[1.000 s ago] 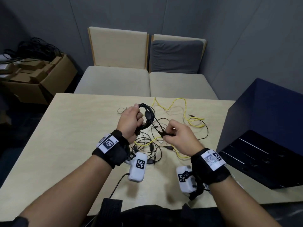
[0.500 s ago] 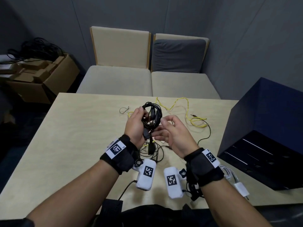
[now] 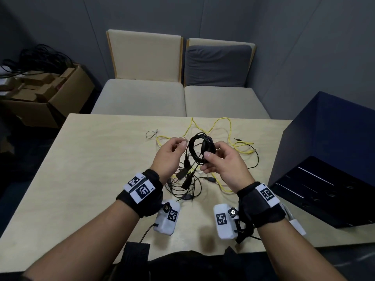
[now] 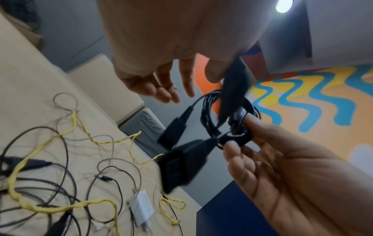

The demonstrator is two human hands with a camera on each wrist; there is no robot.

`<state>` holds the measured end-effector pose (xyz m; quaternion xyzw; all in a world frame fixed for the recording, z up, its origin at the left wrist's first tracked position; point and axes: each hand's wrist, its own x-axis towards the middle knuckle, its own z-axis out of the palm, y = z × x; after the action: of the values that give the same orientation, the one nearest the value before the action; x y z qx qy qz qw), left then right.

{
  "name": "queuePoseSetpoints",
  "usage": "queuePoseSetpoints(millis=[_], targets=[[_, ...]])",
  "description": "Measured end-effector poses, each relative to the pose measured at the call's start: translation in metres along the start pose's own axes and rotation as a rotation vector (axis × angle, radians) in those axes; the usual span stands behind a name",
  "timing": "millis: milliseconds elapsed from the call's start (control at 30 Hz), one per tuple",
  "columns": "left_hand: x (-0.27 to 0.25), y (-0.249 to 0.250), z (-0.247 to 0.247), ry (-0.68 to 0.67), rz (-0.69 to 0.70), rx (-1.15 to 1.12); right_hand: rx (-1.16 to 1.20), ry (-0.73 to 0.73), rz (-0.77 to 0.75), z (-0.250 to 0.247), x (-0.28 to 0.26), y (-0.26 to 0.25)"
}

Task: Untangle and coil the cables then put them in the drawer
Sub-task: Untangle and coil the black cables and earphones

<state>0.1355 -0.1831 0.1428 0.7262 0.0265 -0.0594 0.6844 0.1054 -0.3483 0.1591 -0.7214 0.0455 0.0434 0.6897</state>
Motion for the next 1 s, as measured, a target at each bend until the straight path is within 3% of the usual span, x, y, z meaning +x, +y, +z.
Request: queuePoseSetpoints(millis=[100,267,433,500,633,800,1000], targets=[[-0.003,-0.003,0.0,0.01,-0.031,0.059,-0.138,0.085,-0.04,-0.001,-0.005,0.011],[-0.019,-0.002,0.017,-0.212,-0.12,-0.088,-0.434,0.191,-0.148,0.005,-0.021,0.033],[-0.025,-0.019,0.026,-0.173,-0.089,-0.03,-0.583,0.138,-0.249,0.014,-0.041,0.04],[-0.028,-0.021,0.027,-0.191,-0.167,-0.114,-0.463,0.109,-0.19,0.006,-0.048,0.04],[-0.035,-0.024,0.028,-0.349,-0.332,-0.295,-0.391,0.31,-0.095,-0.031,-0.052,0.042],[-0.037,-0.025,0.045,-0.554,-0.409,-0.218,-0.27,-0.131,0.174,-0.047,-0.052,0.058],[-0.036,-0.044,0.075,-0.483,-0.425,-0.01,-0.097,-0.084,0.321,-0.057,-0.059,0.077]])
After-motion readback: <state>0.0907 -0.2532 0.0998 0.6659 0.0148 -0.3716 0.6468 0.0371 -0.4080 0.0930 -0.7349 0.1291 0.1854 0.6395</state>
